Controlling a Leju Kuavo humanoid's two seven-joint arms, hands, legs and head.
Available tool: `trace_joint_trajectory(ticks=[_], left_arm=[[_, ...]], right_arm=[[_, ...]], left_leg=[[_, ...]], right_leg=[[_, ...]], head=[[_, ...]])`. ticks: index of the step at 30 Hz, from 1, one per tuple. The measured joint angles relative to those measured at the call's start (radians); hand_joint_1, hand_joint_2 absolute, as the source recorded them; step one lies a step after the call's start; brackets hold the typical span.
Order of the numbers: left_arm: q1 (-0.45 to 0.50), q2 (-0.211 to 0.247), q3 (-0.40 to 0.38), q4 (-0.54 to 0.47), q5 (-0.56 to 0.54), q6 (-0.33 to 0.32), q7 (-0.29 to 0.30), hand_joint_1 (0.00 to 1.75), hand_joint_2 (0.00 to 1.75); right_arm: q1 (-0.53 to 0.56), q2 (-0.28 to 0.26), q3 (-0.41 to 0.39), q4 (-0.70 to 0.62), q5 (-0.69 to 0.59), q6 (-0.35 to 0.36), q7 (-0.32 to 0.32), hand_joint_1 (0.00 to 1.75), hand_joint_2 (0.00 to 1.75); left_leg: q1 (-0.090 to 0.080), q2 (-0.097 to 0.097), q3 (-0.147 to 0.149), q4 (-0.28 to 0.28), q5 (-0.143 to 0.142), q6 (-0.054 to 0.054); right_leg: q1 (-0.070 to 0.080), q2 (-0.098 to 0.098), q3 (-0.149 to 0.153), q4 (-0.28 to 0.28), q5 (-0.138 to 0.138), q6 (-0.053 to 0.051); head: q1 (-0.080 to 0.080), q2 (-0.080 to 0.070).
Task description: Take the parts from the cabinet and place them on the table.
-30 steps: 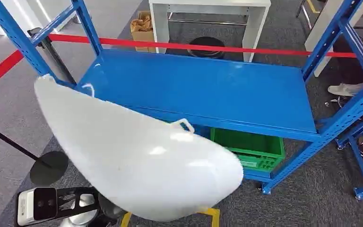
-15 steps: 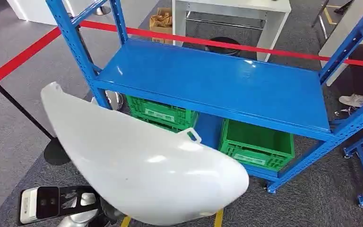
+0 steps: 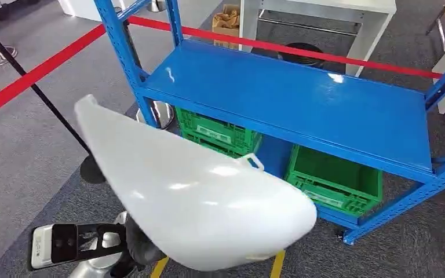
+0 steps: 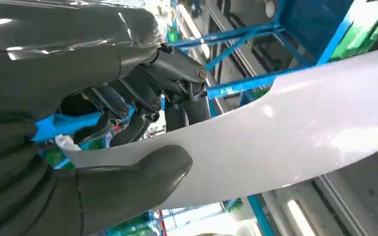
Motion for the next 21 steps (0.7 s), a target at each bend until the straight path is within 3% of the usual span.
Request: trace_joint_trajectory(ticks=[1, 2, 3, 5, 6, 7, 8, 11, 12, 13, 14, 16, 17, 18, 19, 20, 21], left_arm=[[-0.001, 0.0, -0.005, 0.006, 0.001, 0.005, 0.001, 1.75, 1.75], [-0.002, 0.002, -0.01, 0.011, 0.002, 0.01, 0.005, 1.75, 1.75], [-0.004, 0.004, -0.013, 0.015, 0.002, 0.016, 0.01, 1.75, 1.75], [-0.011, 0.006, -0.019, 0.019, 0.002, 0.028, 0.019, 1.75, 1.75], [-0.019, 0.007, -0.022, 0.021, 0.001, 0.032, 0.021, 1.75, 1.75], [-0.026, 0.008, -0.024, 0.022, 0.0, 0.035, 0.021, 1.75, 1.75], [-0.032, 0.009, -0.026, 0.024, 0.0, 0.04, 0.023, 1.75, 1.75], [-0.03, 0.018, -0.024, 0.026, 0.0, 0.053, 0.014, 1.75, 1.75], [-0.029, 0.017, -0.024, 0.026, 0.003, 0.051, 0.013, 1.75, 1.75], [-0.031, 0.018, -0.023, 0.027, 0.003, 0.05, 0.011, 1.75, 1.75], [-0.031, 0.016, -0.023, 0.029, -0.001, 0.05, 0.01, 1.75, 1.75], [-0.029, 0.016, -0.025, 0.035, -0.01, 0.048, 0.01, 1.75, 1.75], [-0.028, 0.016, -0.025, 0.041, -0.011, 0.038, 0.009, 1.75, 1.75], [-0.028, 0.014, -0.025, 0.047, -0.011, 0.032, 0.008, 1.75, 1.75], [-0.028, 0.012, -0.025, 0.05, -0.014, 0.029, 0.008, 1.75, 1.75], [-0.029, 0.011, -0.025, 0.05, -0.019, 0.026, 0.007, 1.75, 1.75], [-0.029, 0.008, -0.025, 0.05, -0.024, 0.019, 0.007, 1.75, 1.75]], right_arm=[[0.002, -0.003, 0.005, 0.0, 0.0, 0.0, 0.007, 0.0, 0.0], [0.003, -0.005, 0.008, 0.0, 0.0, 0.0, 0.012, 0.0, 0.0], [0.003, -0.006, 0.011, 0.0, -0.001, -0.001, 0.019, 0.0, 0.0], [0.002, -0.009, 0.011, 0.0, -0.014, -0.018, 0.05, 0.0, 0.0], [0.002, -0.012, 0.01, 0.0, -0.022, -0.028, 0.069, 0.0, 0.0], [0.004, -0.016, 0.01, 0.0, -0.026, -0.035, 0.084, 0.0, 0.0], [0.005, -0.022, 0.005, 0.0, -0.037, -0.047, 0.107, 0.0, 0.0], [0.013, -0.066, -0.028, -0.003, -0.075, -0.088, 0.177, 0.0, 0.0], [0.017, -0.092, -0.04, -0.006, -0.084, -0.098, 0.186, 0.0, 0.0], [0.021, -0.109, -0.053, -0.006, -0.095, -0.103, 0.188, 0.0, 0.0], [0.027, -0.129, -0.066, -0.009, -0.103, -0.111, 0.188, 0.0, 0.0], [0.041, -0.159, -0.089, -0.012, -0.111, -0.115, 0.188, 0.0, 0.0], [0.048, -0.172, -0.098, -0.014, -0.111, -0.123, 0.186, 0.0, 0.0], [0.052, -0.179, -0.104, -0.015, -0.109, -0.129, 0.18, 0.0, 0.0], [0.053, -0.186, -0.11, -0.016, -0.107, -0.131, 0.174, 0.0, 0.0], [0.053, -0.196, -0.116, -0.017, -0.105, -0.134, 0.169, 0.0, 0.0], [0.055, -0.204, -0.118, -0.019, -0.1, -0.136, 0.162, 0.0, 0.0]], left_leg=[[0.004, 0.005, -0.037, 0.075, -0.025, -0.004], [0.008, 0.007, -0.052, 0.109, -0.026, -0.007], [0.012, 0.009, -0.043, 0.092, -0.006, -0.008], [0.015, 0.027, 0.043, -0.065, 0.076, -0.007], [0.014, 0.056, 0.099, -0.164, 0.115, -0.005], [0.003, 0.103, 0.125, -0.21, 0.098, -0.005], [-0.002, 0.094, 0.127, -0.215, 0.103, 0.01], [-0.008, 0.056, 0.114, -0.215, 0.107, 0.029], [0.002, 0.046, 0.116, -0.22, 0.115, 0.04], [0.0, 0.035, 0.114, -0.22, 0.116, 0.045], [0.0, 0.026, 0.113, -0.22, 0.118, 0.052], [-0.005, -0.002, 0.108, -0.219, 0.12, 0.059], [-0.006, -0.018, 0.107, -0.219, 0.122, 0.06], [-0.006, -0.033, 0.108, -0.218, 0.122, 0.06], [-0.005, -0.047, 0.109, -0.216, 0.122, 0.06], [-0.005, -0.061, 0.109, -0.213, 0.122, 0.059], [-0.004, -0.073, 0.108, -0.208, 0.12, 0.056]], right_leg=[[0.0, -0.016, -0.003, 0.001, 0.0, 0.0], [-0.001, -0.029, -0.004, 0.001, 0.0, 0.0], [-0.001, -0.041, -0.003, 0.001, 0.0, 0.001], [-0.004, -0.063, 0.0, 0.002, -0.001, 0.003], [-0.004, -0.073, 0.003, 0.001, -0.002, 0.007], [0.0, -0.082, 0.005, 0.0, -0.003, 0.013], [0.004, -0.088, 0.001, 0.004, -0.005, 0.022], [-0.001, -0.127, 0.01, -0.003, -0.004, 0.039], [-0.006, -0.103, 0.004, 0.005, -0.015, 0.05], [-0.005, -0.047, -0.008, 0.039, -0.043, 0.051], [-0.004, -0.015, -0.037, 0.106, -0.083, 0.049], [-0.001, 0.009, -0.118, 0.281, -0.155, 0.048], [-0.001, 0.012, -0.147, 0.337, -0.164, 0.047], [-0.001, 0.012, -0.148, 0.332, -0.147, 0.045], [-0.002, 0.014, -0.124, 0.279, -0.11, 0.042], [-0.004, 0.018, -0.086, 0.194, -0.064, 0.041], [-0.008, 0.036, -0.043, 0.099, -0.02, 0.042]], head=[[-0.002, 0.0], [-0.002, 0.0], [-0.001, 0.0], [-0.002, 0.0], [-0.002, 0.0], [-0.002, 0.0], [-0.001, 0.0], [0.0, 0.0], [-0.001, 0.0], [0.004, 0.0], [0.005, 0.0], [0.008, 0.0], [0.007, 0.0], [0.008, 0.0], [0.008, 0.0], [0.008, 0.0], [0.008, 0.0]])
